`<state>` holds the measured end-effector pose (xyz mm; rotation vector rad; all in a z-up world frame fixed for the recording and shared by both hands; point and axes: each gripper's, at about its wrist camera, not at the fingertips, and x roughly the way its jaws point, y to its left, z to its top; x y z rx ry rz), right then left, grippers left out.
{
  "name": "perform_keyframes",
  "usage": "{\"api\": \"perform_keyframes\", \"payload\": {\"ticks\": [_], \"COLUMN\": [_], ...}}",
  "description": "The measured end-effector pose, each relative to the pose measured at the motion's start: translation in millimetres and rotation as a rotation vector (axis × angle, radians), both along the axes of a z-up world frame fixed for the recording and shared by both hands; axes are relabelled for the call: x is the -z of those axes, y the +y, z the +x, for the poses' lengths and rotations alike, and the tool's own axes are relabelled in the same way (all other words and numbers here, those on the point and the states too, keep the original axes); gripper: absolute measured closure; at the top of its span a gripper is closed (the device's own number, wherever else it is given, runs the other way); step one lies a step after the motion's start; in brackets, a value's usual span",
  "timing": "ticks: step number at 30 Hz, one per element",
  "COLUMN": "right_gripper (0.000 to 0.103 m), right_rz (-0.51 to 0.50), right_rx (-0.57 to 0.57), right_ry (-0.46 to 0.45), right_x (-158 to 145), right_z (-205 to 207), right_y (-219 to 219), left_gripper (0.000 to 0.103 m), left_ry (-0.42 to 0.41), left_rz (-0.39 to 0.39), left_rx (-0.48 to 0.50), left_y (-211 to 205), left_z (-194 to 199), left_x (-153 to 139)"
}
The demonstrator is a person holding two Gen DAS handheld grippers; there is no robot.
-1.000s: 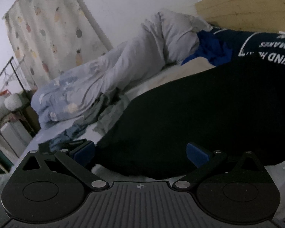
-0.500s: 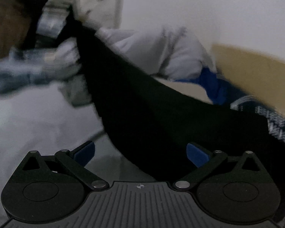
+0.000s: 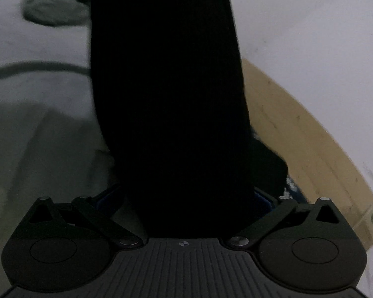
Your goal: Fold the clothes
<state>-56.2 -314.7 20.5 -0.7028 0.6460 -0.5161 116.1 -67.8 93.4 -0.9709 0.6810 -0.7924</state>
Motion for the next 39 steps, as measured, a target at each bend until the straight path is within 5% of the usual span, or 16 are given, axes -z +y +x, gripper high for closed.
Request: {"api": "perform_keyframes", "payload": {"ticks": [1, 3, 5, 9, 19, 24, 28, 31, 36, 39], "right_gripper": [0.023, 0.070, 0.084, 0.091, 0.093, 0.094, 0.093, 0.081, 0.039, 0.037], "right_rz": [-0.002, 0.016, 0.056, 0.065, 0.100, 0.117, 0.116, 0.135, 0.234, 0.363], "right_rx": [0.006, -0.004, -0.023, -0.108, -0.422, -0.615, -0.652, -0.656, -0.685, -0.682], "right_ry": [-0.001, -0.023, -0.059, -0.106, -0.113, 0.014, 0.083, 0.149, 0.251, 0.293], "right_x": [-1, -9, -21, -39, -56, -32, -19, -14, -31, -57], "right_z": [0, -1, -4, -11, -29, -46, -60, -64, -78, -82], "right_y": [-3, -4, -1, 22, 151, 218, 242, 243, 238, 226], "left_gripper": [0.088, 0.088, 0.088, 0.088, 0.088, 0.089, 0.089, 0.089, 0.088, 0.088], "left_ry": [-0.006, -0.007, -0.016, -0.045, -0.094, 0.001, 0.091, 0.138, 0.282, 0.338], "left_rz": [-0.006, -0.008, -0.012, -0.005, 0.087, 0.137, 0.143, 0.133, 0.147, 0.156], "left_rx": [0.000, -0.011, -0.029, -0.084, -0.322, -0.473, -0.520, -0.538, -0.572, -0.580], "left_y": [2, 9, 21, 61, 213, 282, 303, 303, 316, 320], "left_z": [-1, -4, -9, -25, -123, -190, -228, -244, -257, -265], "left_x": [-1, -4, -8, -29, -55, -35, -8, 9, 29, 36]}}
